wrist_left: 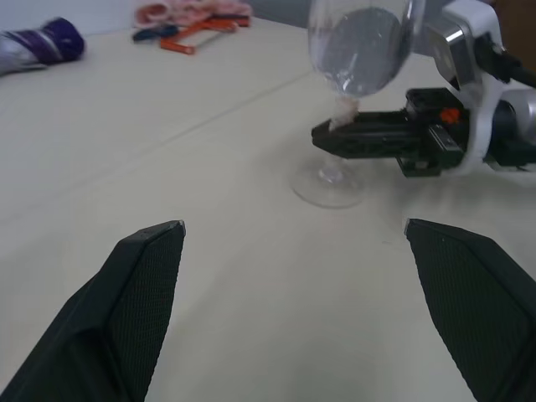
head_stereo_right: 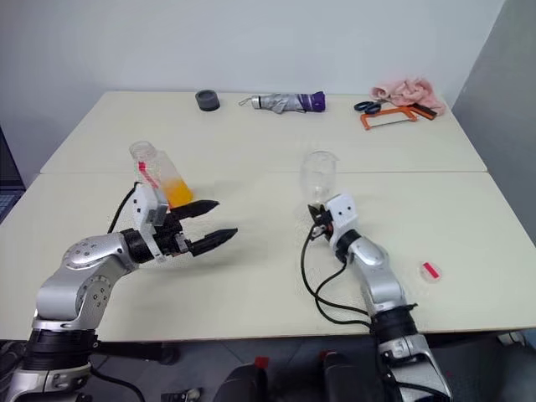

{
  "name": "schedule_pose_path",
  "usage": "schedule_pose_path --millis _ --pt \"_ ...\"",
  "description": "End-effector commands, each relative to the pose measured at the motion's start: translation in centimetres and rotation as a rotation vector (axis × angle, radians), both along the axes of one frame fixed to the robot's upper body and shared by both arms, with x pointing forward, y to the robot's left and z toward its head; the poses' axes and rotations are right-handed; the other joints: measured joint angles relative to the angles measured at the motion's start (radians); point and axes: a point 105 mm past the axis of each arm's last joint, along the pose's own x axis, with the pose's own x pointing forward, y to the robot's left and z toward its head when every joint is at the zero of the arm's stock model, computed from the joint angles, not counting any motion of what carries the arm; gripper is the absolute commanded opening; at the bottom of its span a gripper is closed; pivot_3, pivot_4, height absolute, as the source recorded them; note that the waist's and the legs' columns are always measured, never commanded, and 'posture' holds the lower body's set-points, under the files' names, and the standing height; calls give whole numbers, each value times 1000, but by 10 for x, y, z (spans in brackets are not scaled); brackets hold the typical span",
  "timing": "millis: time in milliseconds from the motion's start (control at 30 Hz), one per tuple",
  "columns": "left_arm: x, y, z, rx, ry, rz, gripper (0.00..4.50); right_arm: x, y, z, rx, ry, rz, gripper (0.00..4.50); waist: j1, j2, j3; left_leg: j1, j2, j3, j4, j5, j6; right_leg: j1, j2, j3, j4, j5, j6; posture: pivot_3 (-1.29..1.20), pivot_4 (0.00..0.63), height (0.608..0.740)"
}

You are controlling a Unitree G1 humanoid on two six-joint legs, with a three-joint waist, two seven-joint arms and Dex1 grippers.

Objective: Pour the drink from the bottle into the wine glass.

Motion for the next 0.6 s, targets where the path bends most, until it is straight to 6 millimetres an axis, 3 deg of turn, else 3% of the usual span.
schedule_pose_path --millis 33,300,600 --pt "-7 -1 19 6 -84 12 4500 7 19 22 10 -96 52 148 2 0 0 0 0 0 0 0 0 0 0 0 0 0 0 0 150 740" --pt "-19 0 31 18 -98 29 4500 17 41 6 -43 -52 125 148 9 0 0 -2 0 -1 0 0 0 0 -3 -1 0 0 0 0 150 740" --pt "-31 0 44 32 -115 52 4500 19 41 -6 -58 -17 138 148 8 0 0 -1 1 -1 0 0 0 0 -2 -1 0 0 0 0 150 740"
